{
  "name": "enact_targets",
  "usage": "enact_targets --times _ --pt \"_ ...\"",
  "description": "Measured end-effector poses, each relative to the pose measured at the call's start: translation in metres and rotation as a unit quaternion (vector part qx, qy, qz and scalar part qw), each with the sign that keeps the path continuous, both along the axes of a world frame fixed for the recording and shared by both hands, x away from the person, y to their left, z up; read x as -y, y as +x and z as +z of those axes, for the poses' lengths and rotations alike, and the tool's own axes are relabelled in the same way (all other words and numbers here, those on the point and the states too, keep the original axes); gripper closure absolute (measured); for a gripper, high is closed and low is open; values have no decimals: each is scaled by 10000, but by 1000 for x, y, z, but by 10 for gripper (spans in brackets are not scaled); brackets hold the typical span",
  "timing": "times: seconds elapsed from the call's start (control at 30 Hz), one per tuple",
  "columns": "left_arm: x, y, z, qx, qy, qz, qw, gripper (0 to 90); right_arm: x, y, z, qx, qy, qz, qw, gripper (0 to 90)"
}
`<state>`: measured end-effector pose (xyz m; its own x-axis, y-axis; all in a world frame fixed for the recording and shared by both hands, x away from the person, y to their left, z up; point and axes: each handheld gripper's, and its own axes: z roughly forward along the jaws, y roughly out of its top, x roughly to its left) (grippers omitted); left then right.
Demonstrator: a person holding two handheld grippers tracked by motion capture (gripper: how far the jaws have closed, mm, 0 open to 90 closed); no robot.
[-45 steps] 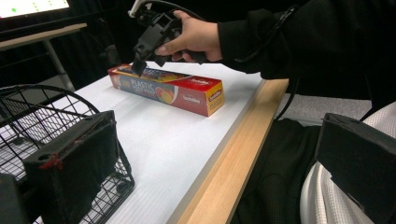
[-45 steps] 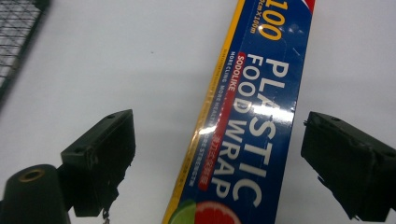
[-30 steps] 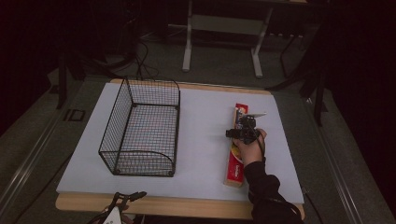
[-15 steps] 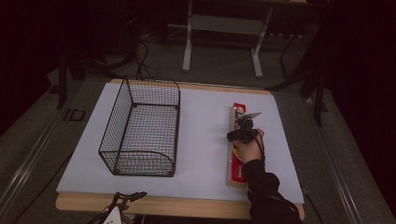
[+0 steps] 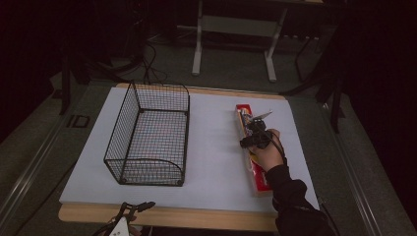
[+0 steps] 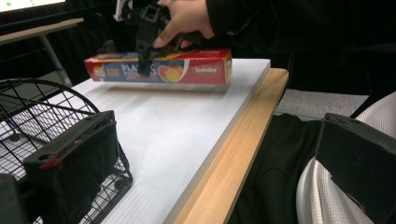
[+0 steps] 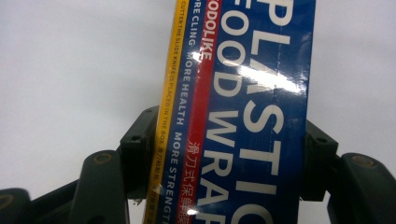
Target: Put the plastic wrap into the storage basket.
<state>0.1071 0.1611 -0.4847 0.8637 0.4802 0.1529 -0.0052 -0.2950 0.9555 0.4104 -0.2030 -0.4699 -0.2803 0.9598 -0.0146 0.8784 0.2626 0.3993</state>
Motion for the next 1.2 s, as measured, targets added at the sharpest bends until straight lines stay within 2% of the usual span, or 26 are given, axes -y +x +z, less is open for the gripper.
enact_targets --times 0.2,0.4,0.43,0.5,0.63,0.7,1.03,1.2 --pt "0 1 0 -14 2 -1 10000 0 -9 -6 27 148 47 386 9991 379" --pt "0 0 0 -6 1 -5 10000 0 -23 -12 55 350 242 680 9968 381" --pt "0 0 0 -6 1 -5 10000 0 -23 -12 55 350 242 680 9968 381" --pt "0 0 0 -9 -9 -3 10000 1 -33 -14 68 443 217 856 9951 382" --pt "0 0 0 8 1 2 10000 1 -45 -15 84 551 333 1043 9925 381" --pt "0 0 0 25 -14 6 10000 1 -53 -15 92 616 338 1086 9916 381" --pt "0 -1 0 7 -19 -21 10000 1 -108 -13 132 863 449 1529 9834 383" --pt "-1 -1 1 29 -6 -22 10000 1 -135 -11 146 918 530 1743 9790 384"
